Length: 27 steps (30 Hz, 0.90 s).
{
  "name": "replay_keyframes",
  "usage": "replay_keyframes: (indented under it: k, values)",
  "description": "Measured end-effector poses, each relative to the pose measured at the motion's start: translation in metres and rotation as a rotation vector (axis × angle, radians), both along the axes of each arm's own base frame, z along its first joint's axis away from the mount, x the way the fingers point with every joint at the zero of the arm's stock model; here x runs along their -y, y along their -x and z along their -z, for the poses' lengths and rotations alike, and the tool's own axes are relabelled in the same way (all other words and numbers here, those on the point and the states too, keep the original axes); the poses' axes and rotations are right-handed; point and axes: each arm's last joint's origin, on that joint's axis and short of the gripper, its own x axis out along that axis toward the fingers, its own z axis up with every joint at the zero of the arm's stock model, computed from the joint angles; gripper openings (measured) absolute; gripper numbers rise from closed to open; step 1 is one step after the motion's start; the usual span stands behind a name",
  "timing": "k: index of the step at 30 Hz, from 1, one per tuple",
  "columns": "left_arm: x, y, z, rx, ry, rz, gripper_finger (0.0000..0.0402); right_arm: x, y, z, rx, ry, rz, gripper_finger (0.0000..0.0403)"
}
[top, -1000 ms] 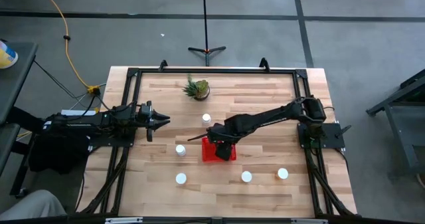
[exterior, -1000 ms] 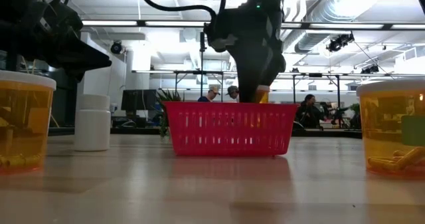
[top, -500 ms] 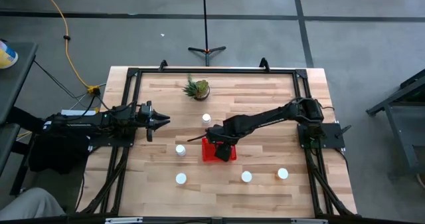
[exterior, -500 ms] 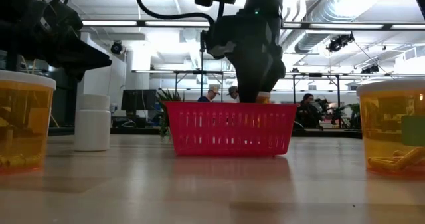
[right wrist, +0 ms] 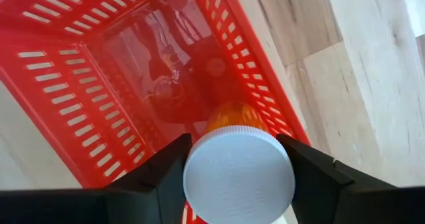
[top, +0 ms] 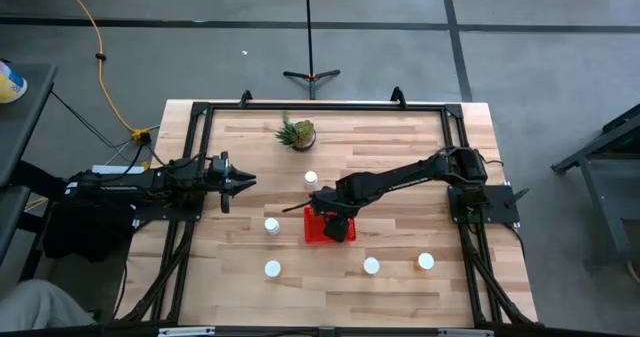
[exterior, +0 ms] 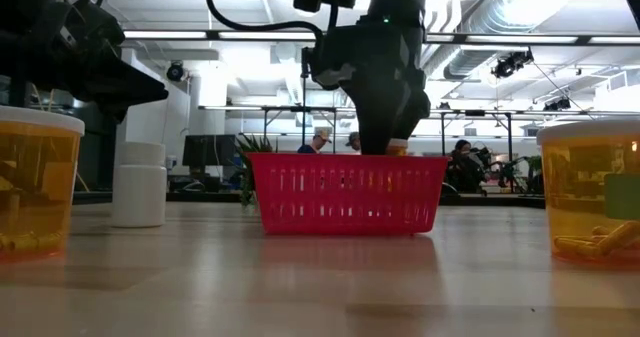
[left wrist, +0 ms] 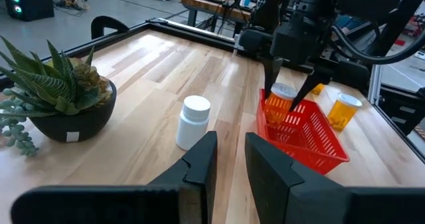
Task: Pick and place pill bottles into a basket
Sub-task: Put the orange pill bottle into the red bin
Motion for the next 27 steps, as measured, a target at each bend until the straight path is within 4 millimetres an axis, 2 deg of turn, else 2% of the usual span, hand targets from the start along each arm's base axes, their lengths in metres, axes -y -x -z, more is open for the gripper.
replay_keyframes:
  k: [9,20,27]
  values:
    - [0.0,0.0,0.0,0.0,0.0,0.0,0.0115,-0.001,-0.003,0.011,-0.03,-0.01,-0.003,0.0201]
    - [0.0,0.0,0.0,0.001,0.0,0.0,0.0115,-0.001,-0.003,0.011,-0.027,-0.038,0.02,0.0203]
    - [0.0,0.0,0.0,0.001,0.0,0.0,0.0115,-0.002,-0.003,0.011,-0.032,-0.07,0.02,0.0247]
